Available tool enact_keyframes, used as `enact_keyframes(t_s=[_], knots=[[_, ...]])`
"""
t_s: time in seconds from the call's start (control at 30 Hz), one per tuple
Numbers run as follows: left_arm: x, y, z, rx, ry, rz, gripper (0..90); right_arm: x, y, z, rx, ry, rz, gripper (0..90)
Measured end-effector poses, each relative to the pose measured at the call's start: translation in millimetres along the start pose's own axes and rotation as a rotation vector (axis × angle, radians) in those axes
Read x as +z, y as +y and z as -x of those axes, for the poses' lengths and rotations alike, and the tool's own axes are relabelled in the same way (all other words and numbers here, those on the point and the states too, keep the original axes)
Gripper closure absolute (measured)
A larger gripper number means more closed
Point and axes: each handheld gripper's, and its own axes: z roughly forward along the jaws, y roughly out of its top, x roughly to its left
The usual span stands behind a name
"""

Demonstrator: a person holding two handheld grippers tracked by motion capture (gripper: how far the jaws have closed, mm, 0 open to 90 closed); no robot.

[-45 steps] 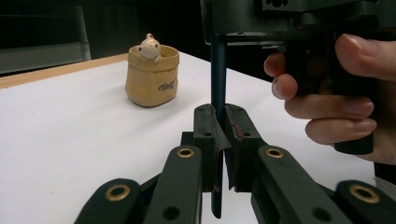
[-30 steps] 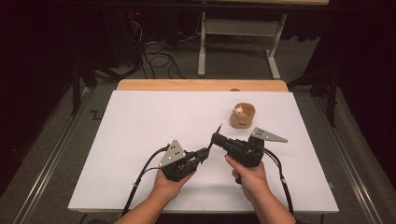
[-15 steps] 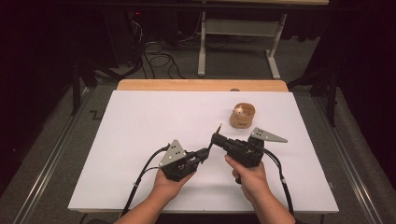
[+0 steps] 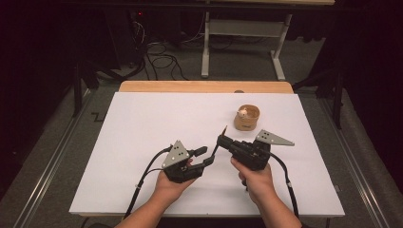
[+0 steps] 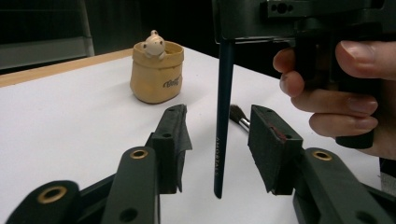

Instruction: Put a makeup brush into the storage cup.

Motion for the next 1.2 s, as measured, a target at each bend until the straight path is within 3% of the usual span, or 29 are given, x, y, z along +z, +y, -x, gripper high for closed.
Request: enact_keyframes(t_s=[0.17, 0.47, 0.63, 0.77, 0.9, 0.97, 1.13, 1.2], knots=[[-5.7, 4.5, -5.5, -0.009, 0.02, -0.009, 49.1, -1.9, 0.9, -1.3, -0.048, -0.029, -0.002, 84.6], [-26.8, 8.8, -21.5, -0.019, 0.103, -0.022, 40.2, -3.7, 1.7, -1.9, -0.091, -0.046, 0.0, 84.5], [-44.0, 8.6, -32.5, 0.005, 0.159, -0.035, 32.2, -4.8, 1.7, -2.8, -0.107, -0.059, -0.004, 84.5], [-59.5, 1.3, -45.0, -0.002, 0.202, -0.055, 27.0, -5.4, 1.8, -2.3, -0.132, -0.073, -0.009, 84.5], [-68.8, -7.5, -53.9, -0.039, 0.233, -0.031, 23.6, -5.8, 1.6, -0.6, -0.148, -0.084, -0.016, 84.5], [-71.7, -11.1, -57.1, -0.031, 0.249, -0.027, 22.0, -6.0, 1.1, 0.5, -0.146, -0.087, -0.015, 84.5], [-75.2, -19.5, -62.0, -0.062, 0.246, -0.007, 18.7, -5.2, -0.1, 0.7, -0.173, -0.108, -0.03, 84.4], [-74.3, -22.6, -63.9, -0.059, 0.256, -0.026, 17.1, -5.0, 0.0, 0.6, -0.18, -0.106, -0.029, 84.4]])
